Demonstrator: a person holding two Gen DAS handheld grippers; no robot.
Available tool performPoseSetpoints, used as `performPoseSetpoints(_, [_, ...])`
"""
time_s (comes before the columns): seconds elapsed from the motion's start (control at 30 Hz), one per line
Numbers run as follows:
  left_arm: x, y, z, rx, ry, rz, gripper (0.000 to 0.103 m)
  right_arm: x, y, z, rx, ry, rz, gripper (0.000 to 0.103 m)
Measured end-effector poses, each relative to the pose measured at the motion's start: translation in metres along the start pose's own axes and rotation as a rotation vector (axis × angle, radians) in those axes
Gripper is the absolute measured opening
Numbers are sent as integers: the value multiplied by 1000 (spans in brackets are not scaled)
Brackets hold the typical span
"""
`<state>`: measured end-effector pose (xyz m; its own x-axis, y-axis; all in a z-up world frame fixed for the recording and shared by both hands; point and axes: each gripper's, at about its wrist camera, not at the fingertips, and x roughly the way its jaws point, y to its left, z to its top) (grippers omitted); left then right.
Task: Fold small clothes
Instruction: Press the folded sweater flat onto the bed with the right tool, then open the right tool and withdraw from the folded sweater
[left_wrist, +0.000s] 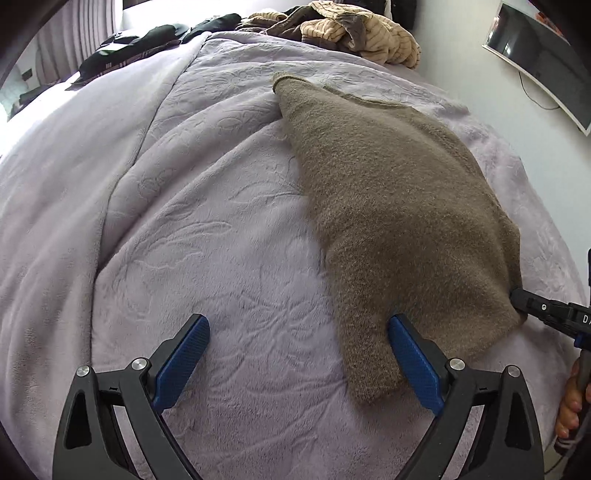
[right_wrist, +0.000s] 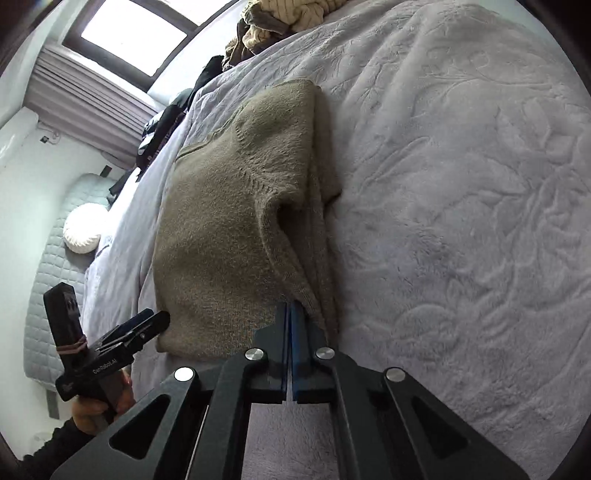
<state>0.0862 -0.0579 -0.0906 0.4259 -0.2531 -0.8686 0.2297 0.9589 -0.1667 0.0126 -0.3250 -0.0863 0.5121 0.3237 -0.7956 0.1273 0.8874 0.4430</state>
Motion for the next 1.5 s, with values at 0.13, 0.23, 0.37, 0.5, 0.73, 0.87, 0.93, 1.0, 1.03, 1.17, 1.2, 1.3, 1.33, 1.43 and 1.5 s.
performPoseSetpoints(0.13, [-15,-6,-1,10,-19,22,97,-5,9,-5,-34,-5,-40,0])
performPoseSetpoints(0.23, [-26,-2,3,-16,-38,-15,97,-16,13,-3,-31,-25,-30,4])
performPoseSetpoints(0.37, [-32,4,19,-76,-56,-75,97,-37,20,10,-30,-118,-33,9])
performPoseSetpoints(0.5, [-31,4,34,-113,-72,-86,97,-26,16,33,18,-107,-12,66])
performPoseSetpoints(0.73, [-24,-5,38,-111,-62,-74,97,0,10,46,45,-56,-18,9])
performPoseSetpoints(0.87, [-16,-8,34,-105,-31,-66,97,10,-14,41,107,-35,-26,9])
performPoseSetpoints(0.93, [-15,-9,33,-101,-25,-66,97,6,-21,38,137,-41,27,9])
performPoseSetpoints(1.0, [-16,-9,33,-87,-28,-65,97,0,-19,36,118,-36,41,9])
performPoseSetpoints(1.03, [-17,-10,33,-75,-31,-59,97,-4,-18,35,108,-33,41,10])
performPoseSetpoints(1.17, [-18,-14,35,-46,-37,-46,97,-19,-16,33,94,-46,39,12])
performPoseSetpoints(1.2, [-18,-15,35,-44,-36,-45,97,-21,-16,33,96,-48,39,12])
performPoseSetpoints(1.3, [-18,-15,35,-44,-32,-45,97,-22,-20,30,123,-40,50,12])
performPoseSetpoints(1.33, [-18,-15,35,-45,-31,-41,97,-22,-21,29,133,-35,52,12])
performPoseSetpoints(1.43, [-16,-16,35,-45,-23,-38,97,-22,-28,28,162,-29,56,12])
performPoseSetpoints(1.5, [-14,-17,36,-40,-15,-38,97,-23,-33,28,171,-29,56,12])
